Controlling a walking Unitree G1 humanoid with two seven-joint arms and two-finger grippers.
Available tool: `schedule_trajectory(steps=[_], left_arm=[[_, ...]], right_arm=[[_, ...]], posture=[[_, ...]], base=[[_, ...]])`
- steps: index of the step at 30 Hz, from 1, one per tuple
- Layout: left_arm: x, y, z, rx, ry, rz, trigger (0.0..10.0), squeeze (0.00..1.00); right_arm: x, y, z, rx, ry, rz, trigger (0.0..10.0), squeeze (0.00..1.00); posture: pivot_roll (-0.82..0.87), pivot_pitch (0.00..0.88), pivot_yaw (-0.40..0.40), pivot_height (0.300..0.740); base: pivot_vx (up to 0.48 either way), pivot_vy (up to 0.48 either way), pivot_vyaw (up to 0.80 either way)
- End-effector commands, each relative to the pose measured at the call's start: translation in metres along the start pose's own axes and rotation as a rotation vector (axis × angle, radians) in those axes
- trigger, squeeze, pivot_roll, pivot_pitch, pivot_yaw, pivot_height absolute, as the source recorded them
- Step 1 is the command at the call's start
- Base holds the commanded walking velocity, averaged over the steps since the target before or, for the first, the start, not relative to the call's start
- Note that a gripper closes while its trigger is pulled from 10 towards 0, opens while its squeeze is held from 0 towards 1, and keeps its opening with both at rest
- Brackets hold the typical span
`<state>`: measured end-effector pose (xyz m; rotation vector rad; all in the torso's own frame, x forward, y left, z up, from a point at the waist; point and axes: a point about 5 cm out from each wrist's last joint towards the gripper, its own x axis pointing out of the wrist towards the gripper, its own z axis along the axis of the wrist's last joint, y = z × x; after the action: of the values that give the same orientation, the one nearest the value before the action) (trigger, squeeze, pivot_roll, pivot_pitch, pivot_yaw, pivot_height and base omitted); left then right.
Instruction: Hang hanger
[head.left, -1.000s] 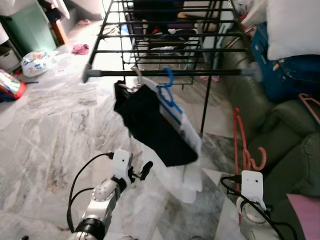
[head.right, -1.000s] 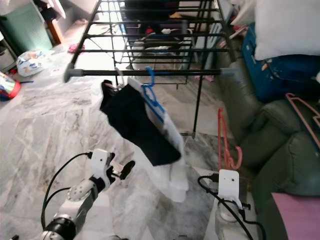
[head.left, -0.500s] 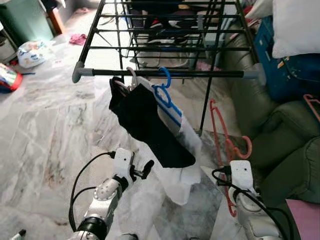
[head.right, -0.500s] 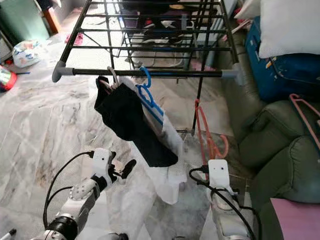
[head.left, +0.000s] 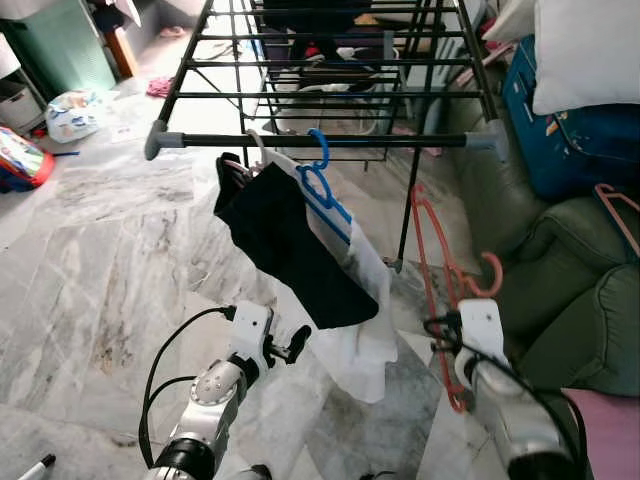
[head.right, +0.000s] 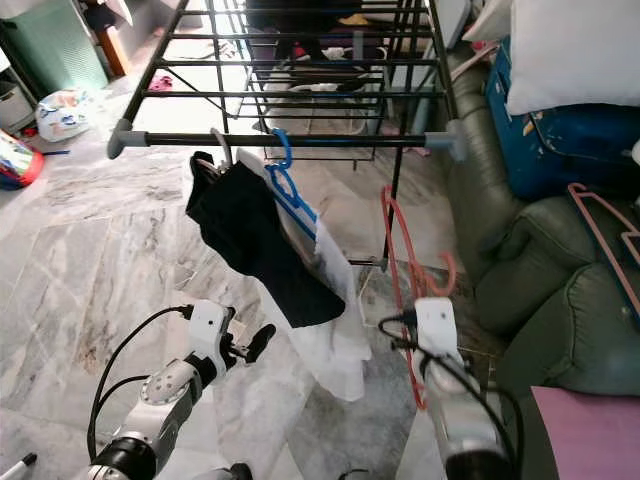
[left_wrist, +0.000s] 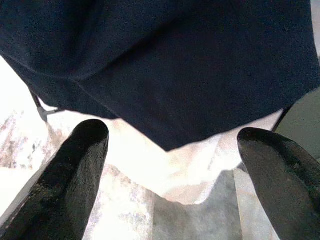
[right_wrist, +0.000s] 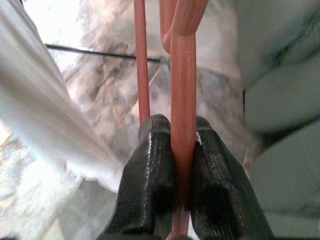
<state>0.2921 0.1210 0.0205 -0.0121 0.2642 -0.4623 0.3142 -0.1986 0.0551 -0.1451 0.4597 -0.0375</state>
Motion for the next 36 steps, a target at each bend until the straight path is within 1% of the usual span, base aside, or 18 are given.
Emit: schedule_trajectory(steps=[1, 4, 5, 6, 7, 8, 11, 12, 14, 16, 18, 19, 20, 21, 23, 28, 30, 36], left_arm=[[-0.004, 0.003, 0.001, 0.016, -0.006, -0.007, 10.0, 0.0], [-0.005, 0.002, 0.005, 0.018, -0.032, -0.014, 10.0, 0.0], [-0.005, 0.002, 0.006, 0.027, -0.039, -0.016, 10.0, 0.0], [-0.005, 0.002, 0.006, 0.027, -0.039, -0.016, 10.0, 0.0], [-0.006, 0.001, 0.009, 0.036, -0.05, -0.016, 10.0, 0.0], [-0.006, 0.001, 0.009, 0.036, -0.05, -0.016, 10.0, 0.0], [-0.01, 0.004, 0.011, 0.045, -0.061, -0.002, 10.0, 0.0], [-0.01, 0.004, 0.011, 0.045, -0.061, -0.002, 10.0, 0.0], [-0.015, 0.007, 0.012, 0.049, -0.068, 0.013, 10.0, 0.0], [-0.016, 0.008, 0.012, 0.05, -0.07, 0.018, 10.0, 0.0], [-0.016, 0.008, 0.012, 0.05, -0.07, 0.018, 10.0, 0.0], [-0.019, 0.01, 0.013, 0.051, -0.073, 0.03, 10.0, 0.0], [-0.025, 0.016, 0.014, 0.054, -0.083, 0.053, 10.0, 0.0], [-0.027, 0.017, 0.015, 0.054, -0.086, 0.062, 10.0, 0.0], [-0.031, 0.02, 0.015, 0.057, -0.083, 0.076, 10.0, 0.0], [-0.035, 0.021, 0.016, 0.056, -0.083, 0.085, 10.0, 0.0], [-0.036, 0.022, 0.017, 0.057, -0.084, 0.093, 10.0, 0.0], [-0.038, 0.02, 0.016, 0.059, -0.064, 0.083, 10.0, 0.0]], right_arm=[[0.005, 0.004, 0.001, -0.031, 0.029, 0.028, 10.0, 0.0], [0.011, 0.004, 0.012, -0.059, 0.03, 0.044, 10.0, 0.0], [0.014, 0.006, 0.018, -0.082, 0.027, 0.06, 10.0, 0.0], [0.014, 0.006, 0.018, -0.082, 0.027, 0.06, 10.0, 0.0], [0.02, 0.008, 0.035, -0.136, 0.015, 0.076, 10.0, 0.0], [0.02, 0.008, 0.035, -0.136, 0.015, 0.076, 10.0, 0.0], [0.027, 0.008, 0.061, -0.163, -0.026, 0.081, 10.0, 0.0], [0.027, 0.008, 0.061, -0.163, -0.026, 0.081, 10.0, 0.0], [0.03, 0.006, 0.079, -0.192, -0.061, 0.072, 10.0, 0.0], [0.031, 0.006, 0.083, -0.2, -0.071, 0.068, 10.0, 0.0], [0.031, 0.006, 0.083, -0.2, -0.071, 0.068, 10.0, 0.0], [0.031, 0.003, 0.093, -0.211, -0.092, 0.053, 10.0, 0.0], [0.032, -0.001, 0.113, -0.205, -0.137, 0.034, 10.0, 0.0], [0.032, -0.002, 0.12, -0.2, -0.153, 0.027, 10.0, 0.0], [0.032, -0.002, 0.128, -0.191, -0.171, 0.017, 10.0, 0.0], [0.032, -0.002, 0.137, -0.179, -0.193, 0.019, 10.0, 0.0], [0.03, -0.002, 0.149, -0.153, -0.23, 0.02, 10.0, 0.0], [0.03, -0.006, 0.158, -0.144, -0.227, -0.024, 10.0, 0.0]], posture=[[-0.03, 0.201, 0.033, 0.74], [-0.03, 0.206, 0.032, 0.74], [-0.01, 0.213, 0.028, 0.74], [-0.01, 0.213, 0.028, 0.74], [0.01, 0.218, 0.027, 0.74], [0.01, 0.218, 0.027, 0.74], [0.04, 0.224, 0.023, 0.74], [0.04, 0.224, 0.023, 0.74], [0.07, 0.227, 0.02, 0.74], [0.07, 0.227, 0.02, 0.74], [0.07, 0.227, 0.02, 0.74], [0.09, 0.228, 0.019, 0.74], [0.12, 0.228, 0.018, 0.74], [0.13, 0.228, 0.018, 0.74], [0.15, 0.227, 0.017, 0.74], [0.16, 0.226, 0.016, 0.74], [0.16, 0.225, 0.016, 0.74], [0.17, 0.226, 0.017, 0.74]], base=[[0.0, 0.0, 0.0], [0.0, 0.0, 0.0], [0.0, 0.0, 0.0], [0.0, 0.0, 0.0], [0.0, 0.0, 0.0], [0.0, 0.0, 0.0], [0.0, 0.0, 0.0], [0.0, 0.0, 0.0], [0.0, 0.0, 0.0], [0.0, 0.0, 0.0], [0.0, 0.0, 0.0], [0.0, 0.0, 0.0], [0.0, 0.0, 0.0], [0.0, 0.0, 0.0], [0.0, 0.0, 0.0], [0.0, 0.0, 0.0], [0.0, 0.0, 0.0], [0.0, 0.0, 0.0]])
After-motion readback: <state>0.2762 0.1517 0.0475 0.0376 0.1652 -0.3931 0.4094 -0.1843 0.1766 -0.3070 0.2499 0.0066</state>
